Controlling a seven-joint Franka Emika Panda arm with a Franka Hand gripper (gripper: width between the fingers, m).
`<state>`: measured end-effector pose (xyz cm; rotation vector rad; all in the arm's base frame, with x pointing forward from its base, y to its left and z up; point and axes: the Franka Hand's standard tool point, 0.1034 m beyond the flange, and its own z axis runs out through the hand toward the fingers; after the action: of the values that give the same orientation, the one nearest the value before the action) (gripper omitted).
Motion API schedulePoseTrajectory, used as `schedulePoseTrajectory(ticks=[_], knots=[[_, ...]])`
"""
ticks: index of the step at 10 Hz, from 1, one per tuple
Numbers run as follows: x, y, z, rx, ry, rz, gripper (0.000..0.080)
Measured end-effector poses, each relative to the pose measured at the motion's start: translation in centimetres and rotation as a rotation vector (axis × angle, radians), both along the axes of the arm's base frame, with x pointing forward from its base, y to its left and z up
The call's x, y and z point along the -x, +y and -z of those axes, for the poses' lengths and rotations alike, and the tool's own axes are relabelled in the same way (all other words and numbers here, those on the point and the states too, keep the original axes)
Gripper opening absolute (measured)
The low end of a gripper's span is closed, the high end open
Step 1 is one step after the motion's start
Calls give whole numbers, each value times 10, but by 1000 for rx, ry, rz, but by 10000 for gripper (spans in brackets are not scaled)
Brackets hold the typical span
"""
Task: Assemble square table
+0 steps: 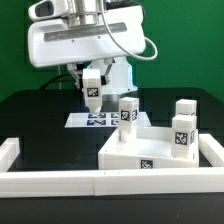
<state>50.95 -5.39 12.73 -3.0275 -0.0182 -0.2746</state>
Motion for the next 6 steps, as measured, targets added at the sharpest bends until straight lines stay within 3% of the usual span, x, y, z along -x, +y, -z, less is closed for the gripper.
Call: schedulePoseTrajectory(ticks=[1, 3, 4, 6], knots=[[-3, -3, -2, 26, -32, -28, 291], [-2, -4, -1, 30, -35, -21, 291], [-4, -12, -3, 67, -86, -25, 291], [-5, -4, -1, 60, -84, -13, 291]])
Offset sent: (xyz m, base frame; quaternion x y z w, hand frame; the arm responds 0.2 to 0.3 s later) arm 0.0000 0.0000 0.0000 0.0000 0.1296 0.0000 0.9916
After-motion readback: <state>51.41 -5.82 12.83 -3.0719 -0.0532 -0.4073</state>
